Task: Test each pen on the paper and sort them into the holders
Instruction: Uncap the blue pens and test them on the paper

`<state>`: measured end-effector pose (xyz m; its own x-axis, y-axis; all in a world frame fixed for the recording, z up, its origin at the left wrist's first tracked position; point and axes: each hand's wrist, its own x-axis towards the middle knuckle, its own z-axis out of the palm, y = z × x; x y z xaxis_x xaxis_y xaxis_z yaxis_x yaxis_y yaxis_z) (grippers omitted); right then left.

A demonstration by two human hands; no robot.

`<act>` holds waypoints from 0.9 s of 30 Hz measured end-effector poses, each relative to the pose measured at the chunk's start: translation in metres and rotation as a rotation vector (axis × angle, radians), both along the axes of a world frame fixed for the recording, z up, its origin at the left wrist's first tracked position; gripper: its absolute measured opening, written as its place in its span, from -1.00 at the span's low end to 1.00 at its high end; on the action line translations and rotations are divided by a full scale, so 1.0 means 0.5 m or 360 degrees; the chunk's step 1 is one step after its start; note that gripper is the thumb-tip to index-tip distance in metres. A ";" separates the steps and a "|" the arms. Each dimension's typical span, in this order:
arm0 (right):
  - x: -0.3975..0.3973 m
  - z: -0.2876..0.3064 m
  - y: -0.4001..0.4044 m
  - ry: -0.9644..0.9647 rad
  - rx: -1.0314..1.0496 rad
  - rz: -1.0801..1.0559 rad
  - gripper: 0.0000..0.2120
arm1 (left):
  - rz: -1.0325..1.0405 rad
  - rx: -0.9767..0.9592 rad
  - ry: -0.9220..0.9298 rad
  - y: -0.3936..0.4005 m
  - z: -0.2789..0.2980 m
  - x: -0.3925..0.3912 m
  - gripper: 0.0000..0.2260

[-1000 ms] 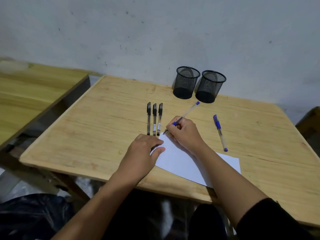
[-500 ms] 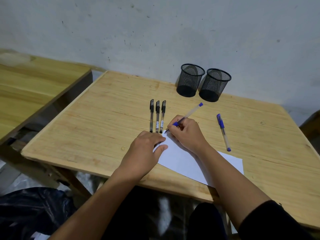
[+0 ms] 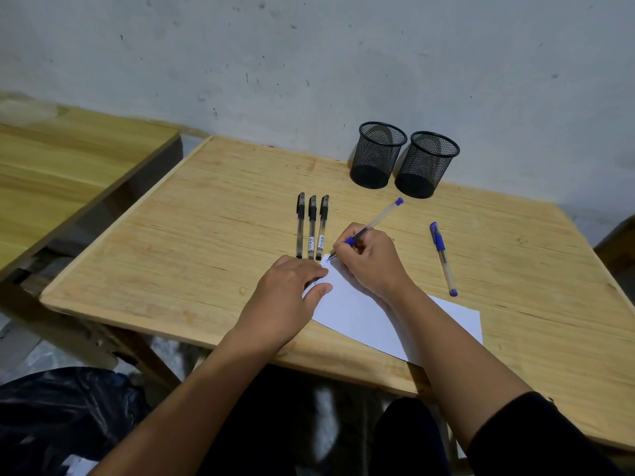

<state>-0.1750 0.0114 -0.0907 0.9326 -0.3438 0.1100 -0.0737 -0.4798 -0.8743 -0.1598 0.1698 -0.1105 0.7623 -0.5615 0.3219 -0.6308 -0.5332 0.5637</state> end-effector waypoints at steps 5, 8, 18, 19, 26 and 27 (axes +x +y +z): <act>0.002 0.000 0.001 0.0012 -0.0017 -0.0027 -0.88 | 0.0010 0.0016 0.0007 -0.001 0.000 0.002 -0.73; 0.001 0.003 0.004 -0.0002 0.0005 -0.0054 -0.88 | 0.0011 0.0010 0.0008 -0.002 -0.001 0.002 -0.73; 0.001 0.005 0.010 -0.0015 -0.0017 -0.0067 -0.88 | 0.0006 0.0015 -0.0012 -0.001 -0.001 0.001 -0.72; 0.001 0.006 0.010 -0.0014 -0.0022 -0.0070 -0.88 | 0.0005 0.0008 -0.0010 -0.001 -0.002 0.001 -0.72; -0.018 0.030 -0.002 -0.0153 0.0705 -0.0346 -0.92 | -0.0010 -0.0026 -0.0002 0.000 -0.007 0.004 -0.76; -0.023 0.041 -0.009 -0.0185 0.0825 -0.0425 -0.94 | -0.0013 -0.0028 0.0001 -0.001 -0.007 0.005 -0.77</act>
<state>-0.1867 0.0071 -0.0704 0.7982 -0.6012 -0.0386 -0.0228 0.0339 -0.9992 -0.1571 0.1692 -0.1139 0.7578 -0.5622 0.3311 -0.6348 -0.5180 0.5733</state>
